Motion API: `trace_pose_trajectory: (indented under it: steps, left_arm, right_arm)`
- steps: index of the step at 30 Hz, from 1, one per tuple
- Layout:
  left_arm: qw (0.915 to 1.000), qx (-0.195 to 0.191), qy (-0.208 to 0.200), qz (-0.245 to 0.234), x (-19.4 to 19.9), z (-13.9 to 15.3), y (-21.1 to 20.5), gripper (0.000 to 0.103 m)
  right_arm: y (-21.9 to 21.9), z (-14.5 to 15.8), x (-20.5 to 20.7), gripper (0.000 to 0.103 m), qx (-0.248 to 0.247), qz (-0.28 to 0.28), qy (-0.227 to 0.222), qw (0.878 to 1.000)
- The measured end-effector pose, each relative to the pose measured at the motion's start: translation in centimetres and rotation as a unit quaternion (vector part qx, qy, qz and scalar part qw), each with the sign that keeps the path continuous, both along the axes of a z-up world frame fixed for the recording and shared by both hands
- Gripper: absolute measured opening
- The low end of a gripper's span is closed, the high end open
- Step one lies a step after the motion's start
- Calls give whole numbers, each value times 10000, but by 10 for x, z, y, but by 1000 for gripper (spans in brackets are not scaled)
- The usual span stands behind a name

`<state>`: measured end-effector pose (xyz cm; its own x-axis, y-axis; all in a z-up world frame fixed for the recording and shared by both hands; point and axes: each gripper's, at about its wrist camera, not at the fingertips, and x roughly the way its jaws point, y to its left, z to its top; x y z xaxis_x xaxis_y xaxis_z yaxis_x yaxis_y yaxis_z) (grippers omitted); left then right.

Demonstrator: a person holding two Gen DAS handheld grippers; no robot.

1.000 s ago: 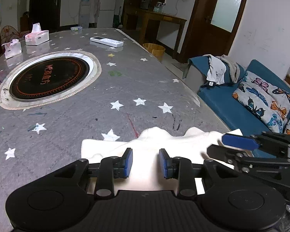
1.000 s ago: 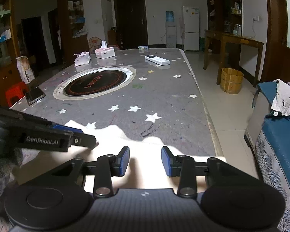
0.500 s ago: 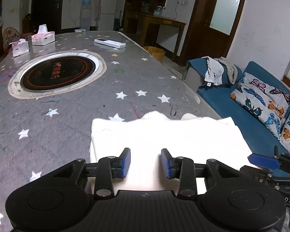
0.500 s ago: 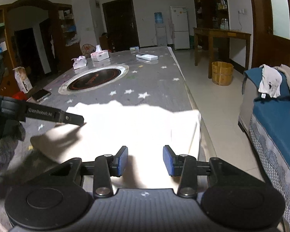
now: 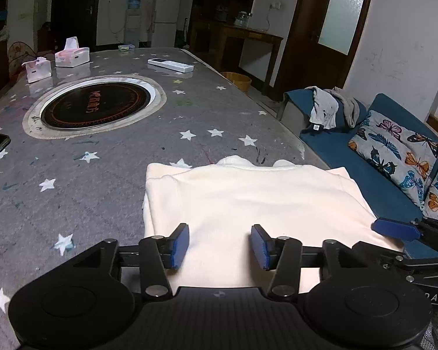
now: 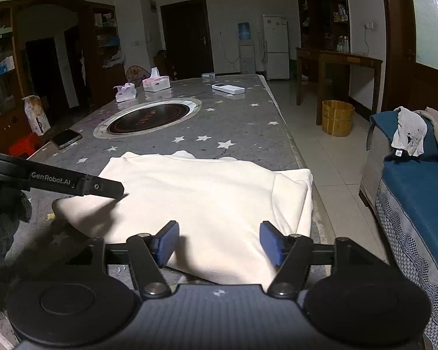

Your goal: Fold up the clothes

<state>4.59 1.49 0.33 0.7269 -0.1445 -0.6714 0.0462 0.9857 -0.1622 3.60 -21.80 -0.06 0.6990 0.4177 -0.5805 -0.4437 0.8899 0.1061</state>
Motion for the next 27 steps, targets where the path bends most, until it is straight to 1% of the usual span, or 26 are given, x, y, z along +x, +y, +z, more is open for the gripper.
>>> trace_pose_trajectory:
  steps: [4,5,9,12,16,17,23,25,27]
  left_arm:
    - [10000,22,-52,41,-8,3,1,66]
    - [10000,28,-63,50,-10,4,1,68]
    - [9999,44,-108,68,-18,5,0,74]
    - [9999,50,-142,83,-24,6,0,80]
    - [9998,45,-182,112,-31,7,1,89]
    - [9997,41,-192,122,-33,8,1,90]
    - [9995,78,-278,161,-45,11,0,101]
    - [9994,85,-300,170,-48,12,0,103]
    - [9993,90,-310,186,-51,12,0,103]
  right_arm:
    - [3,2,-3,77,20,-13,-34,10000]
    - [4,3,-4,85,27,-37,-41,10000]
    - [7,6,-9,88,58,-50,-97,9999]
    - [8,8,-13,95,25,-83,-155,9998]
    - [11,11,-19,100,-13,-130,-234,9996]
    - [11,12,-20,103,-27,-153,-259,9995]
    - [13,15,-27,103,-51,-290,-315,9991]
    - [14,15,-29,103,-50,-327,-349,9988]
    - [14,15,-32,103,-60,-374,-392,9985]
